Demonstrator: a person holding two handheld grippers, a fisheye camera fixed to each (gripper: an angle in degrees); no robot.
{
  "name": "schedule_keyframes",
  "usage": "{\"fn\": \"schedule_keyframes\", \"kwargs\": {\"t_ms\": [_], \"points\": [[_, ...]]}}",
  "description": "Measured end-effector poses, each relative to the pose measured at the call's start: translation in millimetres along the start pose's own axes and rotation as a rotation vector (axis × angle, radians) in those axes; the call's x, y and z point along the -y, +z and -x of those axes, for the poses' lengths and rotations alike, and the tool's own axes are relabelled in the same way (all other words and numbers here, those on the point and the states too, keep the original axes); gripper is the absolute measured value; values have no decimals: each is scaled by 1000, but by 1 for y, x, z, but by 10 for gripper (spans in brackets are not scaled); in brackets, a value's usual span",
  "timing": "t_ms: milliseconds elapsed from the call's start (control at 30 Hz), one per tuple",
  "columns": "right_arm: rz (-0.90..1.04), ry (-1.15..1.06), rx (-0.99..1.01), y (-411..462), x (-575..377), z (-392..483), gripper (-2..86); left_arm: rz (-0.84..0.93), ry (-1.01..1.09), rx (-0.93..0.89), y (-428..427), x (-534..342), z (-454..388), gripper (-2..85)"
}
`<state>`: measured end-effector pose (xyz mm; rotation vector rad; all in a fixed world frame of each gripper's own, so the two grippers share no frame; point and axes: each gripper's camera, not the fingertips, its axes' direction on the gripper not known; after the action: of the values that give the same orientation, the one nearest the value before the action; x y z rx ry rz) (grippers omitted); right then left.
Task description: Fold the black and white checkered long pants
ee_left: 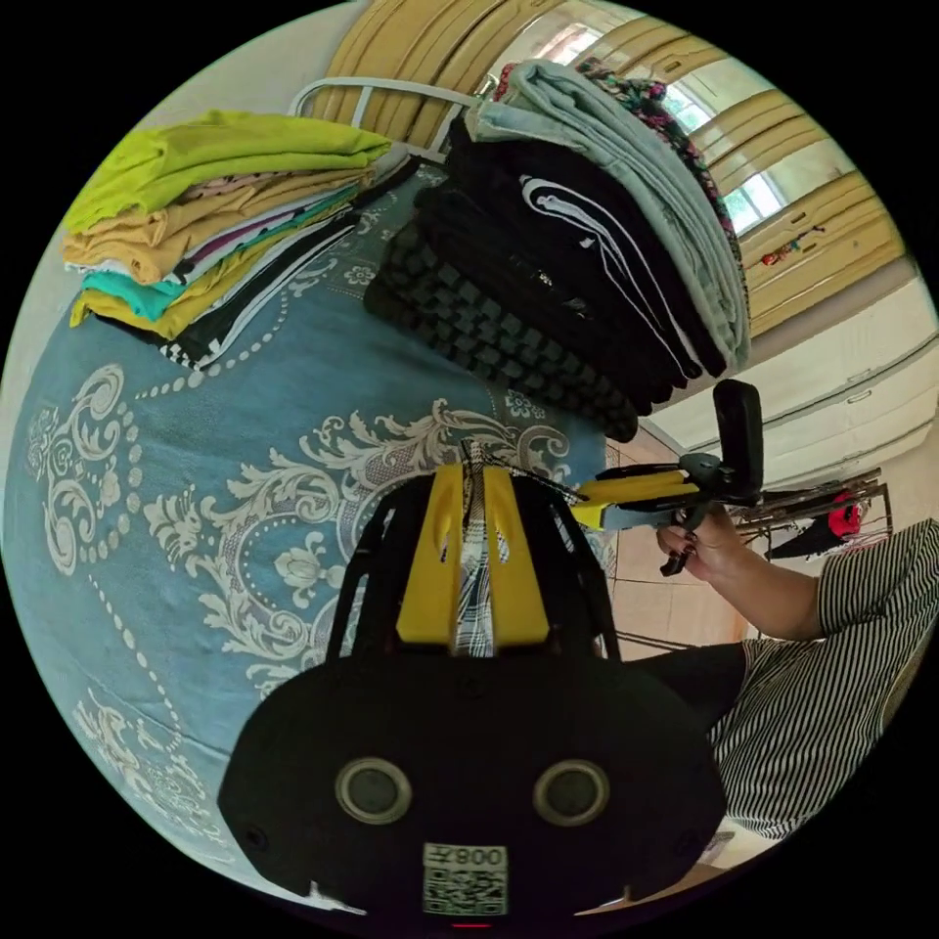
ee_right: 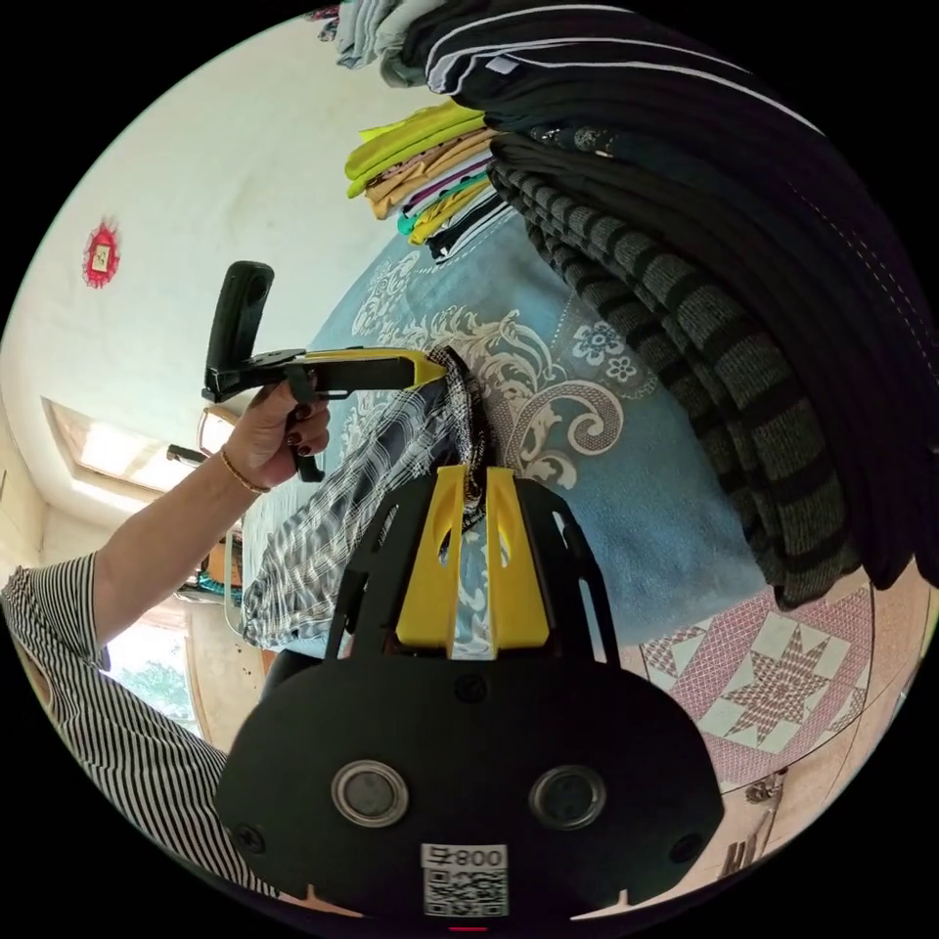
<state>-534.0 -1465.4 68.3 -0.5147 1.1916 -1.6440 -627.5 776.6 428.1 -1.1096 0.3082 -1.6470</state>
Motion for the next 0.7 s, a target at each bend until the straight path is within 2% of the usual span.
{"fn": "schedule_keyframes", "kwargs": {"t_ms": [367,700], "points": [[-90,-143,186,-34,-24,102,32,-111,134,68,-99,-84,-21,28],[-20,-388,285,-8,-58,266,34,-180,145,152,-167,-245,-14,29]]}}
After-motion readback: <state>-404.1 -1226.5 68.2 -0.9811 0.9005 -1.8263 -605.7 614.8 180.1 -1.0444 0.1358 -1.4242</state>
